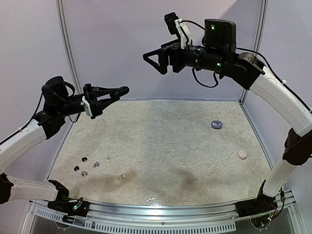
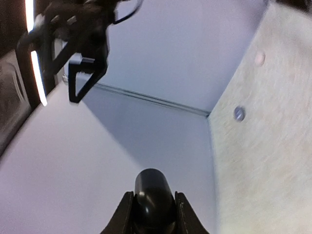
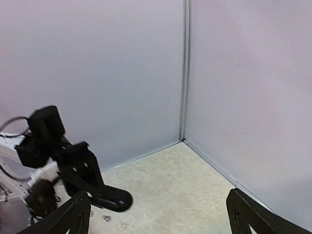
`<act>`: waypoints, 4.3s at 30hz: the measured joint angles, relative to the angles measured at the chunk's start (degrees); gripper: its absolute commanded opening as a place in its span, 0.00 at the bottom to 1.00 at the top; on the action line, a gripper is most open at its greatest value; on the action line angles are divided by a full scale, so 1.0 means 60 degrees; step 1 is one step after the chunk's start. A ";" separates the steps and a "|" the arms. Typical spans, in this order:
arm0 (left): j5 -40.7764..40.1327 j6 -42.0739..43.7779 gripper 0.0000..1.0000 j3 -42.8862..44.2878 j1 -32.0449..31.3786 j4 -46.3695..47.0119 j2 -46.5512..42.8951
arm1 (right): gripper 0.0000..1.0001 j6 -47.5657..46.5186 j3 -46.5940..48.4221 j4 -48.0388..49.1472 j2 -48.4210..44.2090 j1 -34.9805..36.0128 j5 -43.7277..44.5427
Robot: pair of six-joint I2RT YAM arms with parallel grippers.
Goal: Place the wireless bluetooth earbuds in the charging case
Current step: Pass from the left arm to the right, then pass from the right arm to the left, then pass from the left arm to the right
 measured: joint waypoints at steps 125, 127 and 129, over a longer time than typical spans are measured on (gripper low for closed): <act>0.2164 -0.9752 0.00 0.1045 -0.0331 -0.1807 0.0608 | 0.73 -0.0612 -0.2524 0.1104 0.0135 0.0299 -0.4455; 0.2320 -0.9843 0.00 0.1049 -0.0331 -0.1803 0.0616 | 0.62 -0.0729 -0.2306 0.1075 0.0361 0.0306 -0.4452; 0.2441 -0.9930 0.00 0.1056 -0.0331 -0.1781 0.0648 | 0.60 -0.0696 -0.2157 0.1031 0.0565 0.0291 -0.4419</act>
